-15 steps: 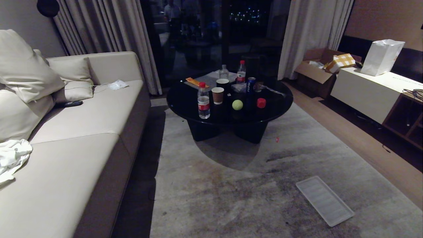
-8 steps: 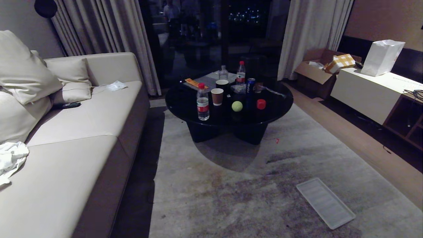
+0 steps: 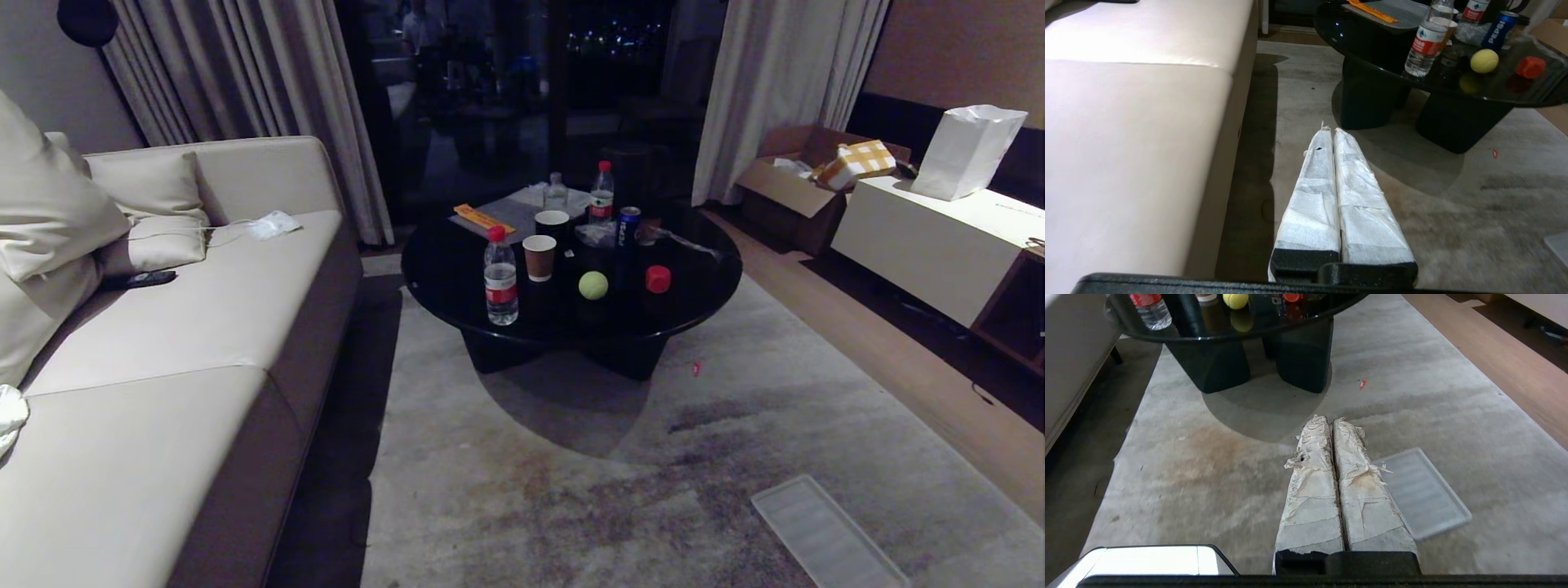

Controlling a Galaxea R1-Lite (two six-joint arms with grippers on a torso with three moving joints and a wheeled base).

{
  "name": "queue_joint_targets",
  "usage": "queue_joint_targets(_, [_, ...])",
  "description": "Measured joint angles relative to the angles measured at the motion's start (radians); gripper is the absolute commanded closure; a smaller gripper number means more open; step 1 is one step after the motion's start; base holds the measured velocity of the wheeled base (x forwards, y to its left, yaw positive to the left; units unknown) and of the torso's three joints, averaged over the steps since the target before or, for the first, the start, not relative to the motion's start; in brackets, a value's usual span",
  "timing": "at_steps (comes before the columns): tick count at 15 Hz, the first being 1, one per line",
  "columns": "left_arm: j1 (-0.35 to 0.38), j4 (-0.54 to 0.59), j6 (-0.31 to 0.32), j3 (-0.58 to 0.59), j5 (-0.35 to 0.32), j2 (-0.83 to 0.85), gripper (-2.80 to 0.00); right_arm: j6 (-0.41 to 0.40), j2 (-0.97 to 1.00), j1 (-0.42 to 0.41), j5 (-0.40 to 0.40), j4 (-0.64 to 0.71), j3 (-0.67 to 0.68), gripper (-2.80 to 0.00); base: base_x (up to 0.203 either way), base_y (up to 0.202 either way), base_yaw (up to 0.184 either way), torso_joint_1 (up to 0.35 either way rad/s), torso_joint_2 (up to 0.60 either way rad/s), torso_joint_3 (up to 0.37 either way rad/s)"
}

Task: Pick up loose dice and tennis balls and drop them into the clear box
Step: Pick up toys out of the box

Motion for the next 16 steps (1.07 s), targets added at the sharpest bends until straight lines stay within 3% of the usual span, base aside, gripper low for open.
queue_joint_targets(16, [0.000, 0.000, 0.004, 0.000, -0.001, 0.000, 0.00, 0.000, 0.000, 0.000, -0.001, 0.000, 0.000, 0.00, 0.183, 0.000, 0.000, 0.003, 0.00, 0.003])
